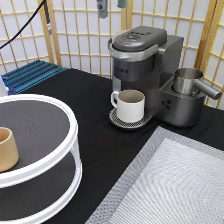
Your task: Make coffee
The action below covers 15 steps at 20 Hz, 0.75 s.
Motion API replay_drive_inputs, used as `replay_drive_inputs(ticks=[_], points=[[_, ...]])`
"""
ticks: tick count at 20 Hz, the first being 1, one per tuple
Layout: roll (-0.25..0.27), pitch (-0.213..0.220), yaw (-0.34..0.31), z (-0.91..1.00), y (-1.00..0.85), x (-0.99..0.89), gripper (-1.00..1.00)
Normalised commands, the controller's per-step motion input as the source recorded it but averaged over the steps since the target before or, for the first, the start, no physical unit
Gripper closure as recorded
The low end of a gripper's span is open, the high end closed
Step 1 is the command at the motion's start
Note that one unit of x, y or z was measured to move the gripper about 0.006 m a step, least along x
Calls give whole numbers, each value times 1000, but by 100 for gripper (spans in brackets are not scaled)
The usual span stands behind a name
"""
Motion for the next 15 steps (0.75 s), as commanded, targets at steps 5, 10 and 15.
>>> replay_drive_inputs(ticks=[5,10,15], points=[[56,-70,-11,-647,-798,-476,-100],[-51,-22,-13,-137,-130,-352,-100],[-8,0,0,0,0,0,-100]])
